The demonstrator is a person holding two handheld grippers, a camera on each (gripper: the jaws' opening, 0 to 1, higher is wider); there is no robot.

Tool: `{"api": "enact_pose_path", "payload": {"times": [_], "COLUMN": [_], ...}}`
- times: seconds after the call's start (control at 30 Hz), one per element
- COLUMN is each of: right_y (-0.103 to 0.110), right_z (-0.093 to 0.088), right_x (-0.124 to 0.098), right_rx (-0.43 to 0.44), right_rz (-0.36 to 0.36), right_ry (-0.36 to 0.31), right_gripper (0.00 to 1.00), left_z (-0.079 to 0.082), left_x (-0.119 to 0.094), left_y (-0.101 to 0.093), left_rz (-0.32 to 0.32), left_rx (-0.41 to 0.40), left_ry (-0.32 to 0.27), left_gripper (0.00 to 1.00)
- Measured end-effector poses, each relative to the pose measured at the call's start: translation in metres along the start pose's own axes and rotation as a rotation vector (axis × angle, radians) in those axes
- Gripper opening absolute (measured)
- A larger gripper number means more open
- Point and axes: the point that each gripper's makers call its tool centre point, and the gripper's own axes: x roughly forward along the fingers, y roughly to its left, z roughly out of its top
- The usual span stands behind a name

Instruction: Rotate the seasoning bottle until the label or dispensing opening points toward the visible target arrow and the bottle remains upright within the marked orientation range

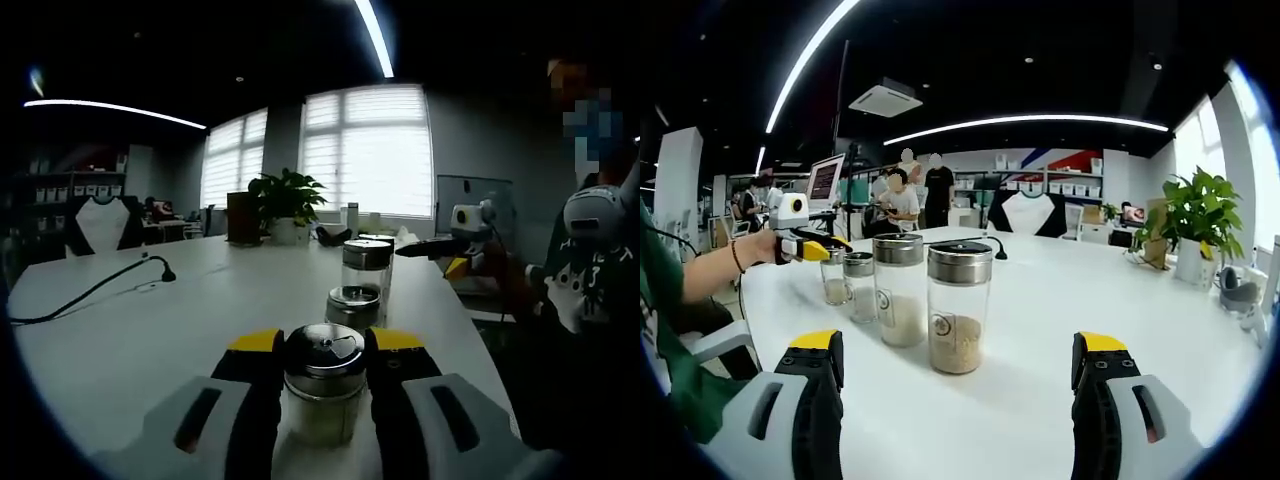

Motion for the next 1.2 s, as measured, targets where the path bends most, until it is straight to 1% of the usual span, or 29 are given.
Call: {"api": "enact_pose_path", "payload": {"times": [0.17, 0.37, 0.5, 0.9, 0.93, 0.97, 1.1, 1.2], "right_y": [-0.0011, -0.0018, -0.0023, -0.0041, -0.0046, -0.0048, -0.0053, -0.0062], "right_z": [-0.0003, -0.0009, -0.0007, -0.0028, -0.0027, -0.0026, -0.0031, -0.0030], "right_x": [0.0000, 0.0003, 0.0003, 0.0007, 0.0007, 0.0008, 0.0008, 0.0010], "right_rx": [0.001, 0.001, 0.002, 0.004, 0.006, 0.007, 0.007, 0.009], "right_rz": [-0.001, -0.002, -0.002, -0.006, -0.006, -0.006, -0.008, -0.007], "right_ry": [0.002, 0.004, 0.003, 0.011, 0.011, 0.011, 0.015, 0.015], "right_gripper": [0.97, 0.97, 0.97, 0.97, 0.97, 0.97, 0.97, 0.97], "left_z": [-0.0003, -0.0001, -0.0002, -0.0006, -0.0007, -0.0005, -0.0001, 0.0011], "left_x": [-0.0001, -0.0001, -0.0003, -0.0002, -0.0001, 0.0002, -0.0003, -0.0016], "left_y": [0.0016, 0.0058, 0.0060, 0.0058, 0.0054, 0.0036, 0.0038, 0.0053], "left_rz": [0.012, 0.036, 0.025, 0.029, 0.027, 0.019, 0.020, 0.036], "left_rx": [0.000, -0.005, -0.009, -0.024, -0.022, 0.007, -0.004, 0.012], "left_ry": [0.007, -0.004, -0.006, -0.014, -0.014, -0.014, -0.032, -0.040], "left_gripper": [0.33, 0.33, 0.34, 0.34, 0.34, 0.34, 0.34, 0.35]}}
